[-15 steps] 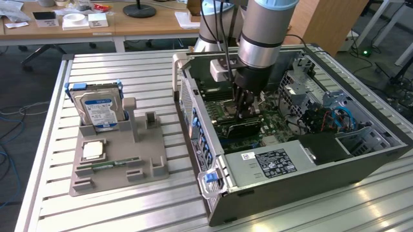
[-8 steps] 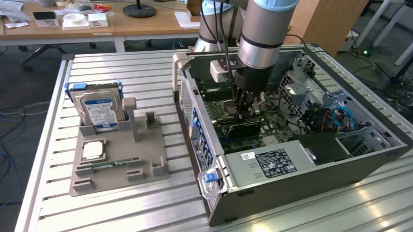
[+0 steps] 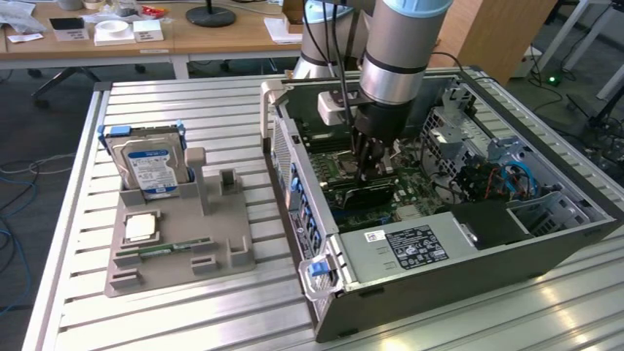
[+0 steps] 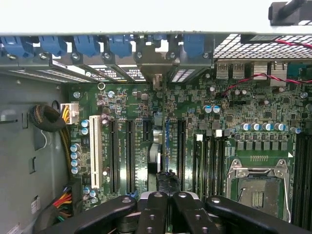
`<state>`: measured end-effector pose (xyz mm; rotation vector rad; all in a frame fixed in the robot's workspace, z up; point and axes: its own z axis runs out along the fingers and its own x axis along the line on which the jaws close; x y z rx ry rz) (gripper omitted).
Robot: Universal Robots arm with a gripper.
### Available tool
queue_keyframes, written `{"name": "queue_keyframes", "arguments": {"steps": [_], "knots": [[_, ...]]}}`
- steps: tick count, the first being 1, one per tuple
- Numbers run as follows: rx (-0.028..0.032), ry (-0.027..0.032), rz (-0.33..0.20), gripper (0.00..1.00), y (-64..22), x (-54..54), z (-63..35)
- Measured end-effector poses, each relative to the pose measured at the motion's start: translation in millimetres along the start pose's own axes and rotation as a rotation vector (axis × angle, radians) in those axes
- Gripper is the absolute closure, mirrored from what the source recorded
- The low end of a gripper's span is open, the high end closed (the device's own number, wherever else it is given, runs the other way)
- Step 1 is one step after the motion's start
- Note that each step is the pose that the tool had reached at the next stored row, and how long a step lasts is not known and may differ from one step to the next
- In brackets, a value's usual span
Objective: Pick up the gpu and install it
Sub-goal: 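Press down on the gpu until it lock into place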
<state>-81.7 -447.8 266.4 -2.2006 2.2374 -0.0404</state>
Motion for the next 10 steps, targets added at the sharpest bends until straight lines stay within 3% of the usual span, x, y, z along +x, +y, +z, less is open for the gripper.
{"name": "queue_keyframes", "arguments": {"steps": [10], "knots": [[0.0000, 0.0000, 0.000, 0.89, 0.0, 0.5, 1.8]]}}
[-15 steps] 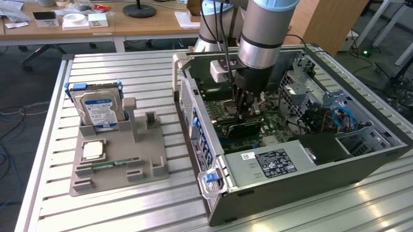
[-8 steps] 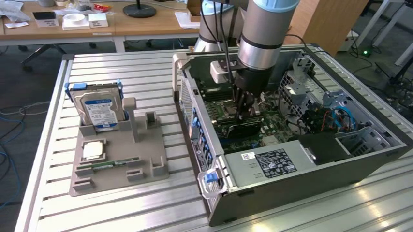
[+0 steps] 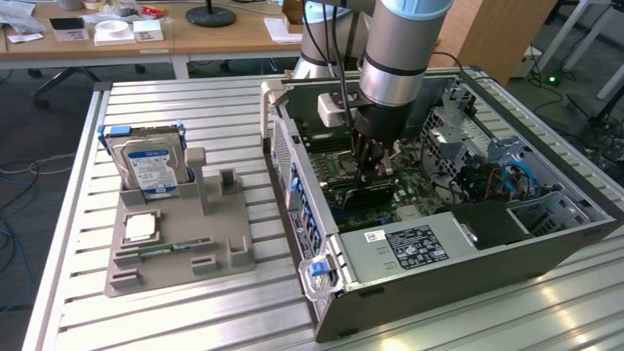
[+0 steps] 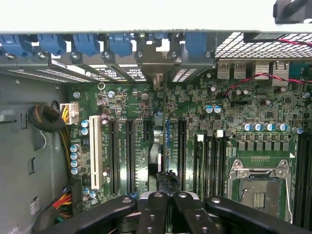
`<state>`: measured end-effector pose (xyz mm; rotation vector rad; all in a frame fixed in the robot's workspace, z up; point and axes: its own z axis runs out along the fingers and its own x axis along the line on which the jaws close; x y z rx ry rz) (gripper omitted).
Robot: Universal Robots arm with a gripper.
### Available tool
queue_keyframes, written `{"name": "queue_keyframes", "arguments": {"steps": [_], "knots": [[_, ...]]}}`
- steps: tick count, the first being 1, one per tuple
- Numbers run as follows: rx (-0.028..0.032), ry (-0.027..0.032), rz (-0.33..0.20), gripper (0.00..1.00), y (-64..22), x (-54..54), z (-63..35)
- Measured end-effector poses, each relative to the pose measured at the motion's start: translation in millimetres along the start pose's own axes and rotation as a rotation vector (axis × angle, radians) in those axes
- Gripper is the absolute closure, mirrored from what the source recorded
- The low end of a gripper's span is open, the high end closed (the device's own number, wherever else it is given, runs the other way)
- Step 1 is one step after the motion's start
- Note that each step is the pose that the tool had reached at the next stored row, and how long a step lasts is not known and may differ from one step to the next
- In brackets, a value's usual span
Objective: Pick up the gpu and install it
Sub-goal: 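Press down on the gpu until it lock into place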
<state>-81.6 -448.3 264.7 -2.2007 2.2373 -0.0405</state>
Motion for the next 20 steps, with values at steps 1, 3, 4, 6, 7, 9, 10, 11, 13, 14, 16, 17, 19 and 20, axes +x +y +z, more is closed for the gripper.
{"name": "queue_keyframes", "arguments": {"steps": [1, 3, 4, 6, 7, 9, 10, 11, 13, 14, 16, 17, 19, 20], "knots": [[-0.0001, 0.0000, 0.000, 0.89, 0.0, 0.0, 0.0], [-0.0001, 0.0001, 0.000, 0.89, 0.0, 0.0, 0.0], [-0.0001, 0.0001, 0.000, 0.89, 0.0, 0.0, 0.0], [-0.0001, 0.0002, 0.000, 0.89, 0.1, 0.1, 0.3], [-0.0002, 0.0004, 0.000, 0.89, 0.2, 0.2, 0.7], [-0.0002, 0.0004, 0.000, 0.89, 0.2, 0.2, 0.9], [-0.0002, 0.0002, 0.000, 0.89, 0.3, 0.1, 1.0], [-0.0001, 0.0002, 0.000, 0.89, 0.3, 0.1, 1.0], [0.0000, 0.0001, 0.000, 0.89, 0.3, 0.1, 1.1], [0.0000, 0.0002, 0.000, 0.89, 0.5, 0.2, 1.3], [-0.0001, 0.0002, 0.000, 0.89, 0.7, 0.2, 1.4], [-0.0002, 0.0001, 0.000, 0.89, 0.7, 0.2, 1.4], [-0.0002, 0.0002, 0.000, 0.89, 0.7, 0.2, 1.4], [0.0000, 0.0002, 0.000, 0.89, 0.8, 0.2, 1.5]]}}
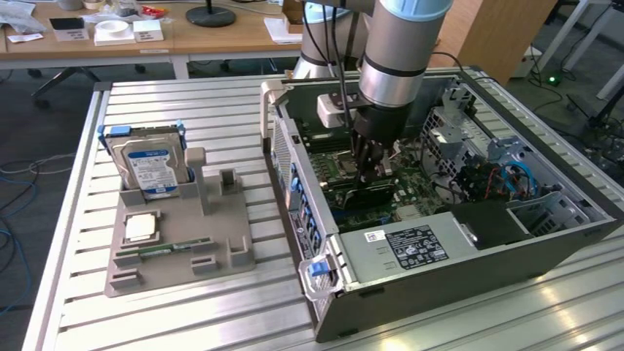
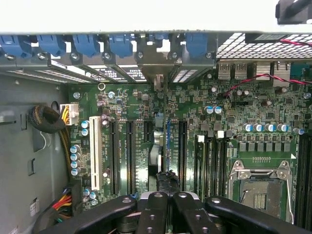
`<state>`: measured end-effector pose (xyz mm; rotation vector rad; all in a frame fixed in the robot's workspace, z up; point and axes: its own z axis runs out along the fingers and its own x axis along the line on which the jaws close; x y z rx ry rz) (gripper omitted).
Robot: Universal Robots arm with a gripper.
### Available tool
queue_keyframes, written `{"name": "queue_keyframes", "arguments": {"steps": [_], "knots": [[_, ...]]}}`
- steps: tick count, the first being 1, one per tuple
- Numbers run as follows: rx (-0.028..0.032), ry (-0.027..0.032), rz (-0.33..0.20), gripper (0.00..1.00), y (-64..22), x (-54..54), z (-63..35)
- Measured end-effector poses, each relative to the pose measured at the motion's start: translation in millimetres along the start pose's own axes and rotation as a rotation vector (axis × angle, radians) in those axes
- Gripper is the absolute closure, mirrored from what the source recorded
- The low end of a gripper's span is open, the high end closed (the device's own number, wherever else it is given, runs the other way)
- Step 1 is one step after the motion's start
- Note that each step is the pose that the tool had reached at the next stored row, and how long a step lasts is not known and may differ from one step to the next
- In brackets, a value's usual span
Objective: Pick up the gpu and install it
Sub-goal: 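Press down on the gpu until it lock into place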
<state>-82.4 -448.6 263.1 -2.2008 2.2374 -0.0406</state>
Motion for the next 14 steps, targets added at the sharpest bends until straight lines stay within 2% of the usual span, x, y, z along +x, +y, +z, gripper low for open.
{"name": "queue_keyframes", "arguments": {"steps": [14], "knots": [[-0.0001, -0.0001, 0.000, 0.89, 0.8, 0.1, 0.9]]}}
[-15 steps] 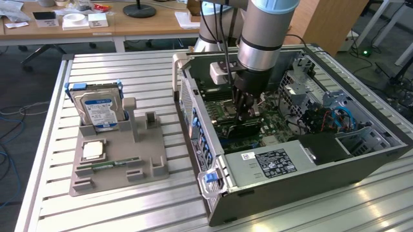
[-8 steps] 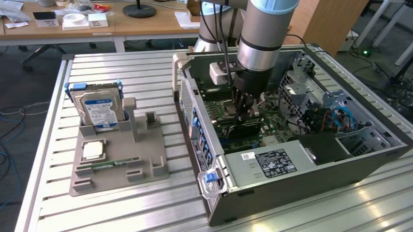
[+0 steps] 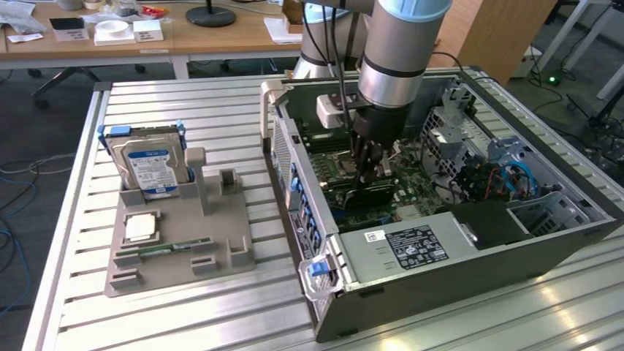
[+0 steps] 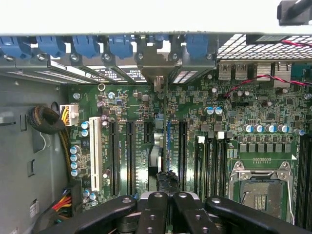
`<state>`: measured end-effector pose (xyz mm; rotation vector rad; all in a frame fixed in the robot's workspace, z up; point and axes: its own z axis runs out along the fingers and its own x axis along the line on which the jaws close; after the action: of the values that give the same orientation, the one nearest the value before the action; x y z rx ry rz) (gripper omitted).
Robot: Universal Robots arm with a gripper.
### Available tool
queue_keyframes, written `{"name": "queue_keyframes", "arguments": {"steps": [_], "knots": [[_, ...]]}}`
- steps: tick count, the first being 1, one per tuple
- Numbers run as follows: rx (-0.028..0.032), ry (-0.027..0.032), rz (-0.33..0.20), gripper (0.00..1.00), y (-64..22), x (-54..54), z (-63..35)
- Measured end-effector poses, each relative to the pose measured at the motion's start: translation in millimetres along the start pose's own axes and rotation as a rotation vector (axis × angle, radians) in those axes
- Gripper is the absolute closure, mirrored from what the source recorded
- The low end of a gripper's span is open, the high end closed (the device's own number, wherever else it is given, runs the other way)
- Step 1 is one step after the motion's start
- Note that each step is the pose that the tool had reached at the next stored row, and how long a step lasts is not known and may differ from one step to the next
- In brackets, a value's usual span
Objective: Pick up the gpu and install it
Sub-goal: 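Press down on the gpu until it lock into place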
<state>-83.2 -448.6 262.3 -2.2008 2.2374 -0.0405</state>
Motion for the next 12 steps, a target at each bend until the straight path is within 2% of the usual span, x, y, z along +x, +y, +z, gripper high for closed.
{"name": "queue_keyframes", "arguments": {"steps": [12], "knots": [[0.0000, 0.0000, 0.000, 0.89, 1.2, 0.0, 0.6]]}}
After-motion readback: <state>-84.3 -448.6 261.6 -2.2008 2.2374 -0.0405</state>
